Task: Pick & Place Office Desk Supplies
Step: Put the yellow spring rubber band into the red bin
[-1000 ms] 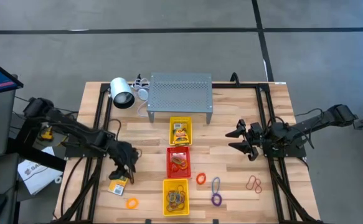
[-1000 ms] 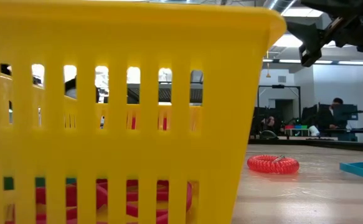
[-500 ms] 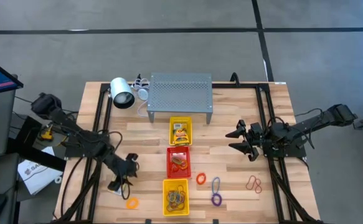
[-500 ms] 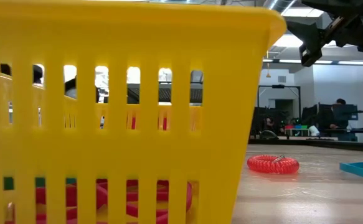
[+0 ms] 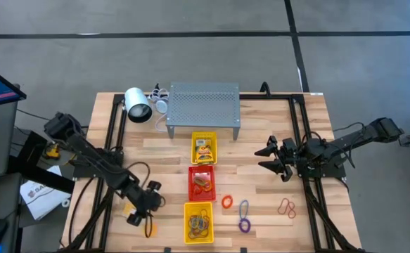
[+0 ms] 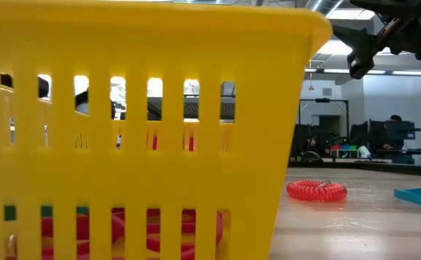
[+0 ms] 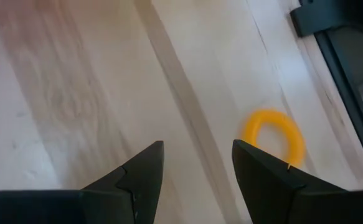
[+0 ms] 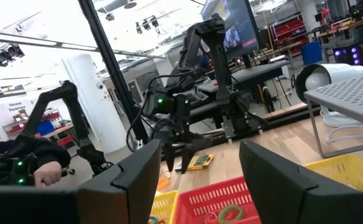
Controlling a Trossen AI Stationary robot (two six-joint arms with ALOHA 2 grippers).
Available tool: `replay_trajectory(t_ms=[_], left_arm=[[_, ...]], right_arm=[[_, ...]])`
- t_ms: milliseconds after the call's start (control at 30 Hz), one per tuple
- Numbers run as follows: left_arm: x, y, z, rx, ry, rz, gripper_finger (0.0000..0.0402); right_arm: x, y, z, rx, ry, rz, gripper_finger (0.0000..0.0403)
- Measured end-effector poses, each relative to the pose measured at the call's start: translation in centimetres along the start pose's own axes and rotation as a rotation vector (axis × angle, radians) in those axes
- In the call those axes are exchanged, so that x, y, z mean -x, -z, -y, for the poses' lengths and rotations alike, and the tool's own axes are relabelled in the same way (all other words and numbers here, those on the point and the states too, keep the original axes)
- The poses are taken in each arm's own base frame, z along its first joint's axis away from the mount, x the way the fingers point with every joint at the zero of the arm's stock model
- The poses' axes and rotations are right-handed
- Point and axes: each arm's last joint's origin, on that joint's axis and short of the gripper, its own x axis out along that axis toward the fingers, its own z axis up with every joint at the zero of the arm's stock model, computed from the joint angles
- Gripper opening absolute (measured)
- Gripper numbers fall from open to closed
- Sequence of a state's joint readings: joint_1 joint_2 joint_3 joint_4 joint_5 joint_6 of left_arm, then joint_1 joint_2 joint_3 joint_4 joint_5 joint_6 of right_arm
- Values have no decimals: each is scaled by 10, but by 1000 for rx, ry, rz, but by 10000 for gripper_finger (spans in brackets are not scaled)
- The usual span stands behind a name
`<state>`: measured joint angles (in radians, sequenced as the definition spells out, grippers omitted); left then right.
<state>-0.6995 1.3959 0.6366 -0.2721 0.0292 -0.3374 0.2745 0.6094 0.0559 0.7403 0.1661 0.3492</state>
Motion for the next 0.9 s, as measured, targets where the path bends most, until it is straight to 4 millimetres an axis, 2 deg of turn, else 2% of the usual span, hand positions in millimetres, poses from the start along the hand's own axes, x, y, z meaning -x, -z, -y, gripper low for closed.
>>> replay_trajectory(t_ms=[200,467,900], left_arm=[[-14,-7,20,-10,11,-62,186],[-22,-13,46,-11,15,-69,186],[-38,-7,48,-7,-53,-105,186]], right_arm=[[0,0,0,-11,0,0,214],[0,0,-1,-46,-8,-4,214],[2,4,-11,-81,-17,-10,214]])
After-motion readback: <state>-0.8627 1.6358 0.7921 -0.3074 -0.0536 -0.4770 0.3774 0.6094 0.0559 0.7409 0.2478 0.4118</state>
